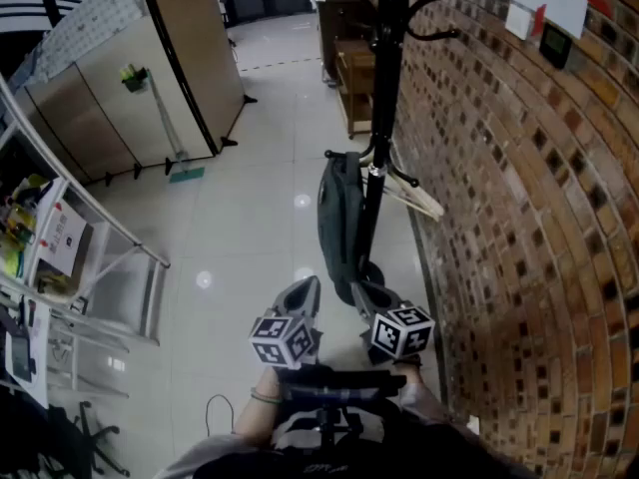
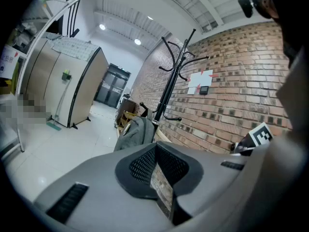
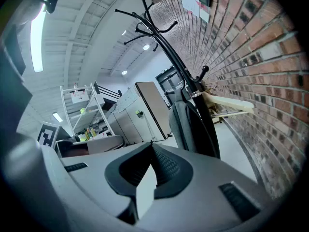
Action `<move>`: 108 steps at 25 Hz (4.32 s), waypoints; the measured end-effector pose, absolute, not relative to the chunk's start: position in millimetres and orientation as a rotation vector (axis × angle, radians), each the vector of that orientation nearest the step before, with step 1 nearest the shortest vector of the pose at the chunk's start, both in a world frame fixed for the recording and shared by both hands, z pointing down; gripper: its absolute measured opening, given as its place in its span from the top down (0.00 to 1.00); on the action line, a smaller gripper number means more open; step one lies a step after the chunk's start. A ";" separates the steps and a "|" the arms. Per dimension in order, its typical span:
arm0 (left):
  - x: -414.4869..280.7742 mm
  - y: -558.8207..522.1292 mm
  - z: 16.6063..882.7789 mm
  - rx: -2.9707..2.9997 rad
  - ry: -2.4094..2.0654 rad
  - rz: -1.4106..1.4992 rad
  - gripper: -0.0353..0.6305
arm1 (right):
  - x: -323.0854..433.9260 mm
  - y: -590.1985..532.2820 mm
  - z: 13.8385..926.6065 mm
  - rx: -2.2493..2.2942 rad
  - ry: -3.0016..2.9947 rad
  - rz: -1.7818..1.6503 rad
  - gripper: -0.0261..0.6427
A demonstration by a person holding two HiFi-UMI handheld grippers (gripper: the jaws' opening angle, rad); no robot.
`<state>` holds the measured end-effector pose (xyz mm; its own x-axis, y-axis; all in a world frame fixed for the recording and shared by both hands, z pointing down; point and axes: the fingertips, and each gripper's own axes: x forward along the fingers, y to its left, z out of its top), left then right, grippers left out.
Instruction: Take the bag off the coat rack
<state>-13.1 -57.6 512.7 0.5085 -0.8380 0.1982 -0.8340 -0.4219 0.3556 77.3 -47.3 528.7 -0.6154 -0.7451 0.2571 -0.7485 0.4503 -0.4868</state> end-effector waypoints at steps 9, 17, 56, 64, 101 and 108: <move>-13.0 -105.9 510.3 2.378 -1.362 -0.002 0.94 | 69.8 -100.0 509.9 1.385 -2.704 0.853 0.95; -34.5 -177.4 493.5 2.421 -1.312 -0.038 0.94 | 70.0 -181.2 480.5 1.524 -2.690 0.690 0.95; -67.8 -303.6 488.2 2.360 -1.337 -0.110 0.94 | 59.9 -315.5 480.3 1.123 -2.751 0.676 0.81; -73.5 -311.2 486.0 2.343 -1.380 -0.111 0.94 | 53.4 -309.4 460.3 1.060 -2.869 0.807 0.84; -216.2 -285.2 507.1 2.082 -1.661 -0.221 0.94 | -61.1 -273.4 452.6 0.930 -2.927 1.121 0.89; -194.0 -275.2 514.0 2.159 -1.545 -0.166 0.94 | -59.6 -233.9 481.7 1.003 -2.855 1.243 0.89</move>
